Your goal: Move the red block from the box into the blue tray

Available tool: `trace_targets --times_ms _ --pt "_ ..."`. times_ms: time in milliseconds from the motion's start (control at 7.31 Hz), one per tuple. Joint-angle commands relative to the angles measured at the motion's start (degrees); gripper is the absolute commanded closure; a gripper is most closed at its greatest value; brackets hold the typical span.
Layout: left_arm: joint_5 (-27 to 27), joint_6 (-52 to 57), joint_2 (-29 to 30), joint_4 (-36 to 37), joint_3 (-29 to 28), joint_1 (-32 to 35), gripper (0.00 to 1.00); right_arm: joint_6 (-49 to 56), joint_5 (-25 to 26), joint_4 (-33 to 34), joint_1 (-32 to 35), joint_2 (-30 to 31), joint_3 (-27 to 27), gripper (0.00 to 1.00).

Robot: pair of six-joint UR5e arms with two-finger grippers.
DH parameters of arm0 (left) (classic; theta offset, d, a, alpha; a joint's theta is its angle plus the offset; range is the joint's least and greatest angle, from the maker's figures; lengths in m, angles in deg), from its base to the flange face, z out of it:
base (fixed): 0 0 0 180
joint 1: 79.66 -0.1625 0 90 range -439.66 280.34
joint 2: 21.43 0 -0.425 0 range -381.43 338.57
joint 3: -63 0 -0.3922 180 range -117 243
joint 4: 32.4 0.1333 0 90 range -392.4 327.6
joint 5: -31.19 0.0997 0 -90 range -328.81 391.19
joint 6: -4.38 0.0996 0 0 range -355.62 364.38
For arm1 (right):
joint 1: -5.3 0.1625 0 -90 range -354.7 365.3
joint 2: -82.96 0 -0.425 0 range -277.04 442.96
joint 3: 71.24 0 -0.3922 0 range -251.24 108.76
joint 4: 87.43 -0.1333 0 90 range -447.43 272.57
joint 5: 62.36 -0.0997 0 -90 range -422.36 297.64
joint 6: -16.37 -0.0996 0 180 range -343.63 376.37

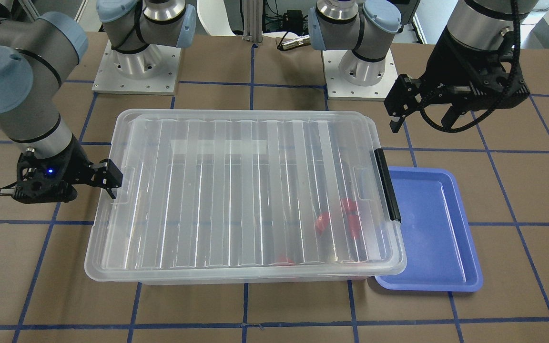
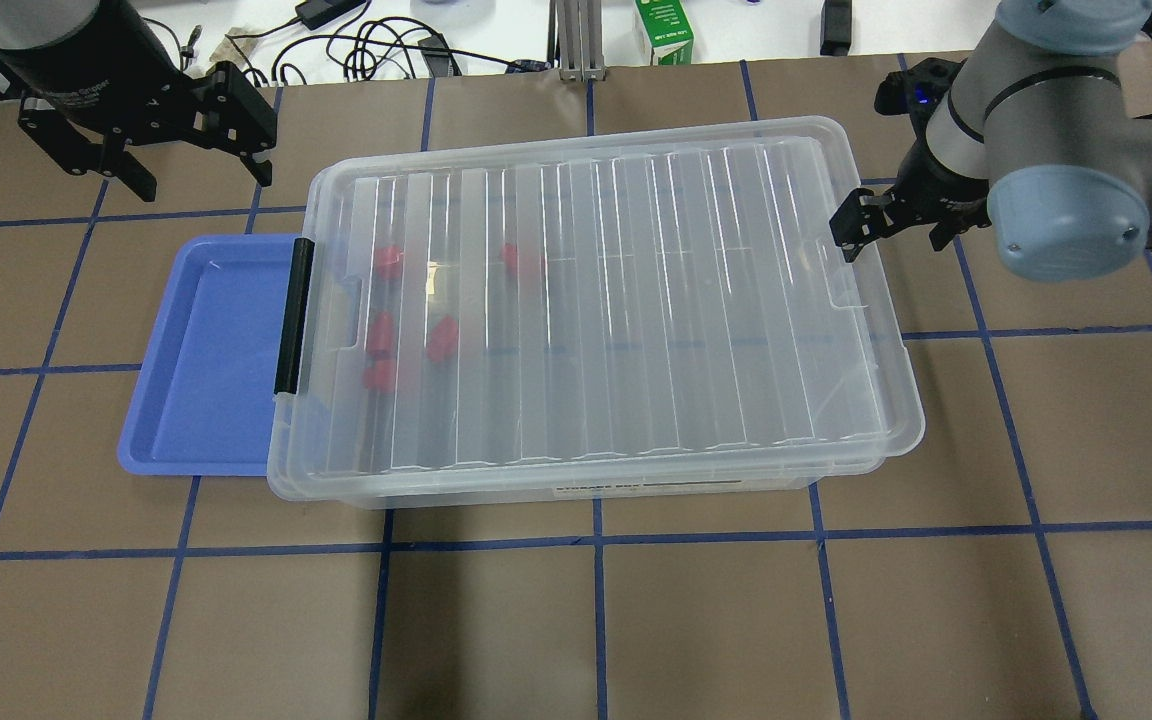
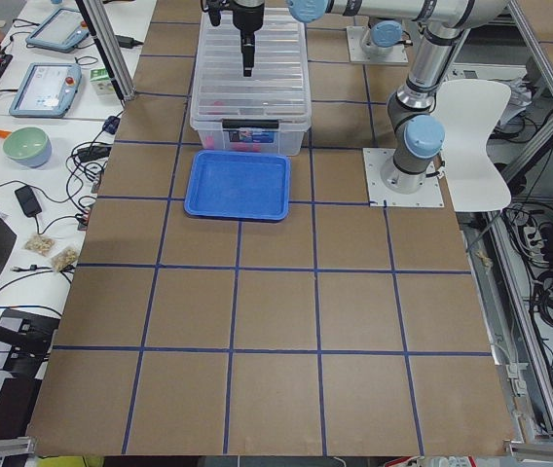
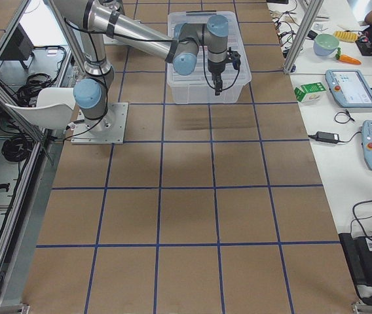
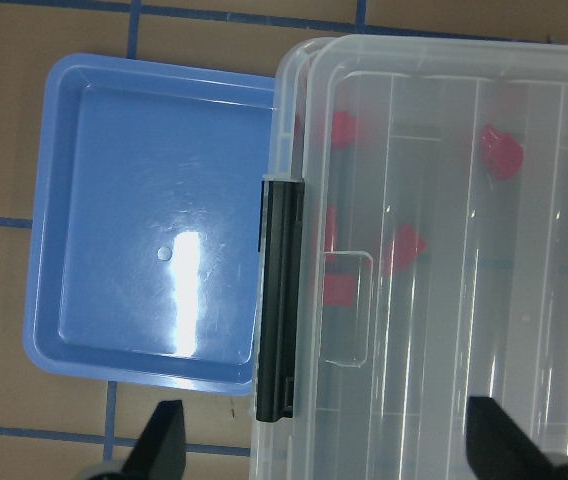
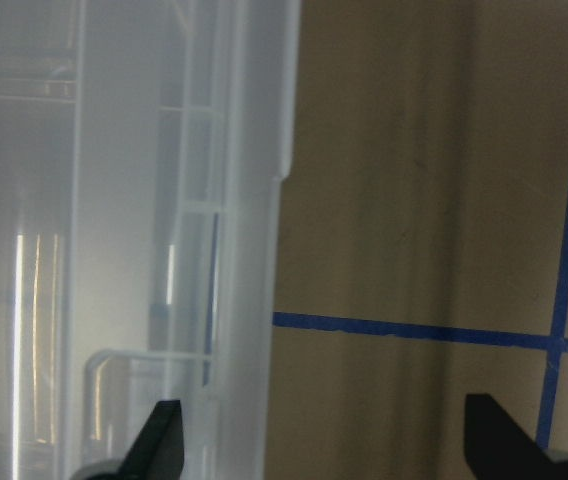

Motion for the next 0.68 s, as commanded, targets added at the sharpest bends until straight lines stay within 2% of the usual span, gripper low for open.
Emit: trace_targets --times_ms 0,137,547 --pt "-0.43 -0.12 -0.17 -0.08 0.06 0.00 0.00 1.68 0.26 0.01 -2.01 -0.72 0.78 0.00" --pt "-0.34 -0.12 -0.09 0.00 0.06 0.00 0.00 5.87 0.53 0.28 -2.71 -0.73 0.78 0.00" --pt "-0.43 -0.12 0.00 0.00 0.06 0.00 0.00 13.35 1.15 -0.42 -10.43 -0.64 0.95 0.00"
